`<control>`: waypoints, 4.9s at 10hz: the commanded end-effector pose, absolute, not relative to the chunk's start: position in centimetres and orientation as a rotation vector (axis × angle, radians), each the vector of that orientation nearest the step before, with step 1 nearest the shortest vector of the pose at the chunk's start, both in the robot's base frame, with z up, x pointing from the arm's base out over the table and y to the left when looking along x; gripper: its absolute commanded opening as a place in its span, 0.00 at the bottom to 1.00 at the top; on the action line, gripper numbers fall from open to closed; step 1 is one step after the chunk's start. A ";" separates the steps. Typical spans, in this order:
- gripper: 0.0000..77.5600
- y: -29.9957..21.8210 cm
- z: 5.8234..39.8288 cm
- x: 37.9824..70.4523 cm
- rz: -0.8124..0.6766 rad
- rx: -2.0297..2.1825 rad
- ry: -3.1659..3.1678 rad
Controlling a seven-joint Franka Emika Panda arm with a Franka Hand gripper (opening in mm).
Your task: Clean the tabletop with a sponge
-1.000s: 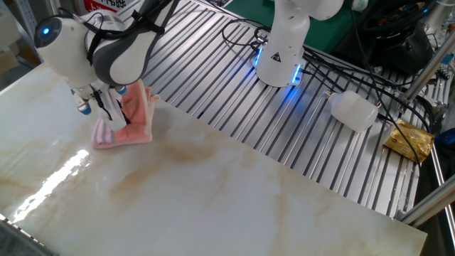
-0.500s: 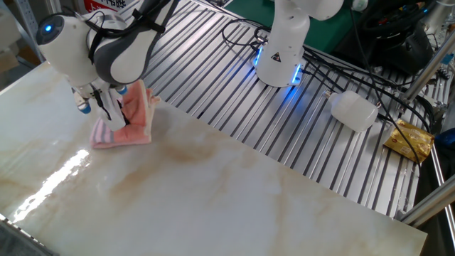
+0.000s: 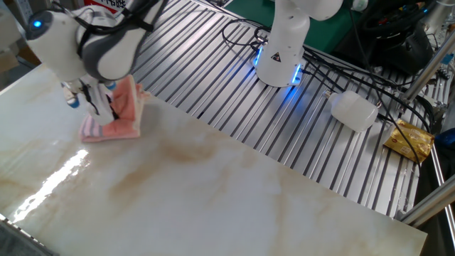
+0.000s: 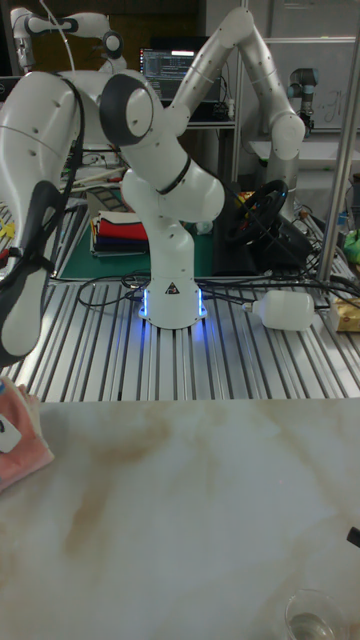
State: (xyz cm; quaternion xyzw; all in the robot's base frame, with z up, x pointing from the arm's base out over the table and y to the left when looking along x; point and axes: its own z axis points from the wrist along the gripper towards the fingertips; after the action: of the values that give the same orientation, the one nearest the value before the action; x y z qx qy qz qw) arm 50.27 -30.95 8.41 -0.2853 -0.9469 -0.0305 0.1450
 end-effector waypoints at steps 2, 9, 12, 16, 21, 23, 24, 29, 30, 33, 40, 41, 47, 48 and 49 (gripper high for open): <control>0.02 -35.2 8.7 50.5 -0.068 -0.849 -2.704; 0.02 -38.7 8.0 50.7 -0.078 -0.841 -2.704; 0.02 -39.3 8.2 50.5 -0.081 -0.857 -2.697; 0.02 -37.8 8.1 50.7 -0.165 -0.876 -2.665; 0.02 -30.8 7.7 50.3 -0.189 -0.958 -2.625; 0.02 -28.0 7.8 49.4 -0.209 -0.987 -2.614; 0.02 -26.9 7.7 49.1 -0.216 -0.993 -2.615; 0.02 -22.5 7.9 48.7 -0.250 -0.955 -2.651; 0.02 -22.6 8.0 49.1 -0.241 -0.960 -2.656; 0.02 -22.9 7.9 49.4 -0.211 -0.983 -2.659; 0.02 -22.3 7.9 49.6 -0.207 -0.942 -2.681; 0.02 -20.3 7.6 50.3 -0.219 -0.941 -2.692; 0.02 -13.5 6.7 51.7 -0.256 -0.949 -2.701; 0.02 -12.6 6.7 51.2 -0.256 -0.953 -2.698; 0.02 -11.7 6.9 50.7 -0.256 -0.959 -2.694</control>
State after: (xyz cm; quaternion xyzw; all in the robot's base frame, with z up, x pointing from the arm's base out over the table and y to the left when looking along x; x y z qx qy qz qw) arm 51.29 -15.56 7.16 -0.3274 -0.9315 -0.0823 0.1358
